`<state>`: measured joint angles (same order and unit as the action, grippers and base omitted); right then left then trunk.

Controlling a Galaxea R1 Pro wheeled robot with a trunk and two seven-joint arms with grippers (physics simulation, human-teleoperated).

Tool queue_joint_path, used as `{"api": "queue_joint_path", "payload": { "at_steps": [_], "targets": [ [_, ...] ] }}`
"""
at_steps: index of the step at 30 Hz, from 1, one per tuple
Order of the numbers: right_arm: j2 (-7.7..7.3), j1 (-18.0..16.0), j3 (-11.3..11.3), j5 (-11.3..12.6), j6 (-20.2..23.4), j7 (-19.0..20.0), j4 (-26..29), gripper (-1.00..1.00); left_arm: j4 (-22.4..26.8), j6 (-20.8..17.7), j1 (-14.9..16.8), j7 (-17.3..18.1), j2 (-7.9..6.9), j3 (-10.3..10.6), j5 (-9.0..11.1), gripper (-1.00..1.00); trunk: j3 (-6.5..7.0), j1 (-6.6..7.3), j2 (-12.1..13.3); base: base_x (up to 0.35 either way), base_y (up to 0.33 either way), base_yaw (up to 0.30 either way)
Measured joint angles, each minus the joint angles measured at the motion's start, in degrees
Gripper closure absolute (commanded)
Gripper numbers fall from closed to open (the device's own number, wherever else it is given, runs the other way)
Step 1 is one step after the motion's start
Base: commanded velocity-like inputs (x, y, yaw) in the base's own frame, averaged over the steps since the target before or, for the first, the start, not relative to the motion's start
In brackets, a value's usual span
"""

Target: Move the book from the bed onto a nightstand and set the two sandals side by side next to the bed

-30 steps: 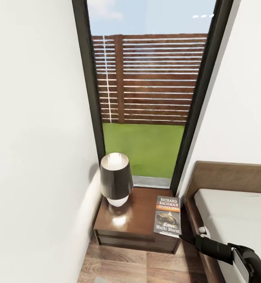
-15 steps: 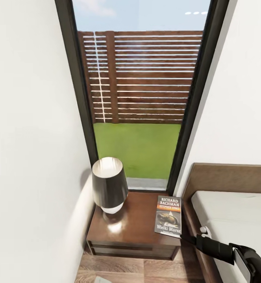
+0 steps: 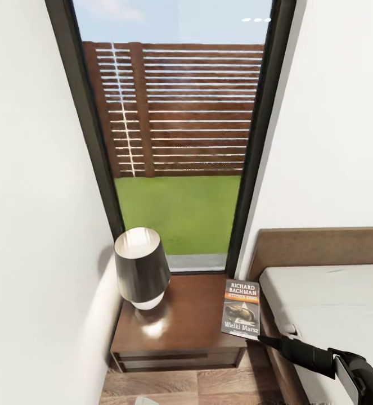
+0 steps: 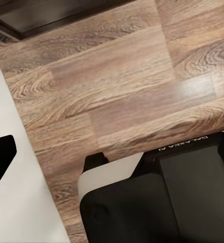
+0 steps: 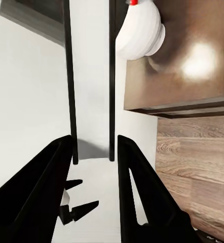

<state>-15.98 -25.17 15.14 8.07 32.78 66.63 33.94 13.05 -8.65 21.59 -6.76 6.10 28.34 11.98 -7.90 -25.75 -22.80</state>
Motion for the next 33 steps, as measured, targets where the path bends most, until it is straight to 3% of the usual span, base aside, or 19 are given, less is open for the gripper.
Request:
{"api": "queue_joint_path", "payload": {
  "at_steps": [10,33],
  "targets": [
    [-0.01,0.00,-0.04,0.09,-0.05,0.02,0.00,1.00,0.01,0.00,0.00,0.00,0.00,0.00,0.00,-1.00,-0.13,0.00,0.00,0.002,0.000,-0.124],
    [0.07,-0.01,-0.06,0.12,-0.07,-0.05,0.00,1.00,0.03,0.05,-0.01,0.00,0.03,0.00,0.03,-1.00,-0.19,0.00,0.00,0.080,-0.066,-0.012]
  ]
}}
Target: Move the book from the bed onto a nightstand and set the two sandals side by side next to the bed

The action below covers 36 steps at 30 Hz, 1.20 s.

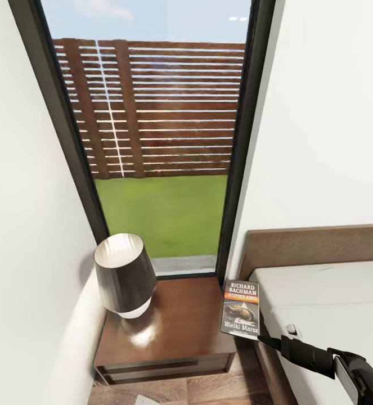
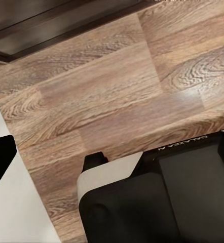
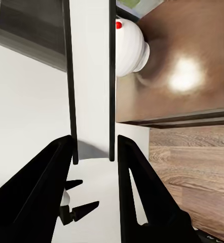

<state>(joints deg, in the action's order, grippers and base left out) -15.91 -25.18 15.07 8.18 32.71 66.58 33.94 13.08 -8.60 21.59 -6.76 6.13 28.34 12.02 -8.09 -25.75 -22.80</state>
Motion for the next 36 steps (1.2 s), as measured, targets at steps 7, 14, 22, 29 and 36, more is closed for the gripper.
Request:
{"api": "queue_joint_path", "payload": {
  "at_steps": [7,14,22,29,36],
  "targets": [
    [0.01,0.00,0.00,-0.06,-0.01,-0.02,0.00,1.00,-0.01,0.02,0.00,0.00,0.01,0.00,0.04,-1.00,-0.14,0.00,0.00,0.057,-0.011,0.001],
    [0.04,0.00,-0.03,-0.19,0.05,-0.25,-0.01,1.00,-0.01,0.02,0.00,0.00,0.04,0.00,0.06,-1.00,-0.49,0.00,0.00,0.027,-0.004,0.043],
    [0.10,-0.01,-0.14,-0.39,0.17,-0.51,-0.01,1.00,-0.01,0.03,0.00,-0.01,0.05,0.00,0.06,-1.00,-1.11,0.00,0.00,0.008,-0.001,0.086],
    [0.12,-0.01,-0.29,-0.44,0.18,-0.60,0.00,1.00,-0.01,0.03,0.00,-0.01,0.00,0.00,0.06,-1.00,-1.72,-0.01,0.00,0.002,0.000,0.099],
    [0.16,-0.01,-0.37,-0.45,0.17,-0.67,-0.01,1.00,-0.01,0.08,0.00,-0.01,-0.03,0.00,0.06,-1.00,-2.34,-0.01,0.00,0.001,0.000,0.102]
  ]
}}
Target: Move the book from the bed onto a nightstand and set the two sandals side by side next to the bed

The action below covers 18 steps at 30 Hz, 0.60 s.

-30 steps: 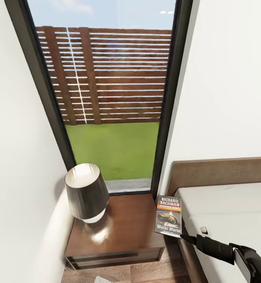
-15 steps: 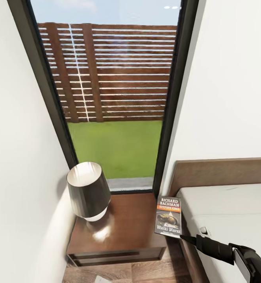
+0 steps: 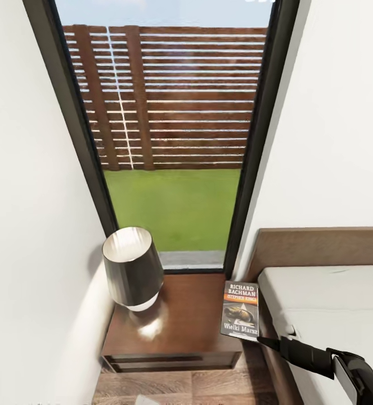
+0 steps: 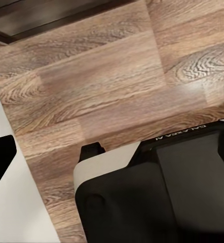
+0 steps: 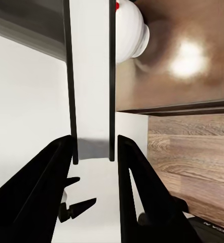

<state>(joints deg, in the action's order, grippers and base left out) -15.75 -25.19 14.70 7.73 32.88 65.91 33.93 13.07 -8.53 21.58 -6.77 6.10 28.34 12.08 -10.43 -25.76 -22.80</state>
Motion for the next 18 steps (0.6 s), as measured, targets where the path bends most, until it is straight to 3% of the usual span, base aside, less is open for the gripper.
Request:
{"api": "queue_joint_path", "payload": {
  "at_steps": [18],
  "targets": [
    [-0.03,0.00,0.14,0.00,-0.05,-0.11,0.00,1.00,-0.01,0.04,0.00,0.00,-0.01,0.00,0.00,-1.00,-1.64,0.00,0.00,0.000,0.000,0.088]
  ]
}}
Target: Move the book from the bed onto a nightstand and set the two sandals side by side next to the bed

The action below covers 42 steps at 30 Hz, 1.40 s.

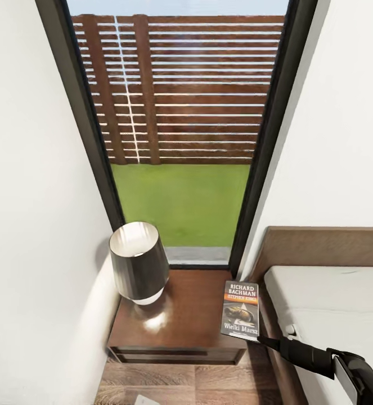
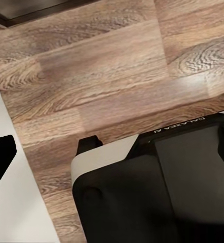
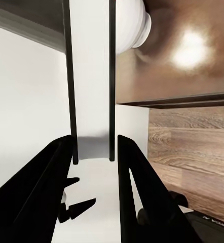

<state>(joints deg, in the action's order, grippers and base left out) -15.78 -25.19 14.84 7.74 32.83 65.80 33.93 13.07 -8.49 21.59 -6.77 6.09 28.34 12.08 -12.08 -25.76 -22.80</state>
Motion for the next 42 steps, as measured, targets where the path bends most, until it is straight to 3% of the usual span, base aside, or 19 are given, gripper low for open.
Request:
{"api": "queue_joint_path", "payload": {
  "at_steps": [15,24,35,42],
  "targets": [
    [-0.24,0.00,0.26,0.02,-0.10,-0.59,0.00,1.00,0.00,0.08,-0.01,0.01,0.00,0.00,-0.05,-1.00,-1.39,0.00,0.00,0.000,0.000,0.048],
    [-1.51,0.00,0.35,0.19,-0.15,-2.50,0.00,1.00,-0.03,0.09,0.00,0.01,0.00,0.00,-0.08,-1.00,-2.23,0.00,-0.01,0.000,0.000,0.007],
    [-1.94,0.00,0.42,0.33,-0.14,-3.11,0.01,1.00,-0.04,0.09,0.01,0.01,0.00,0.00,-0.09,-1.00,-3.25,0.00,-0.01,0.000,0.000,0.001],
    [-1.91,0.00,1.94,0.42,-0.22,-3.25,0.04,1.00,-0.07,0.09,0.01,0.01,0.00,0.00,-0.09,-1.00,-3.67,0.00,-0.01,0.000,0.000,0.000]
  ]
}}
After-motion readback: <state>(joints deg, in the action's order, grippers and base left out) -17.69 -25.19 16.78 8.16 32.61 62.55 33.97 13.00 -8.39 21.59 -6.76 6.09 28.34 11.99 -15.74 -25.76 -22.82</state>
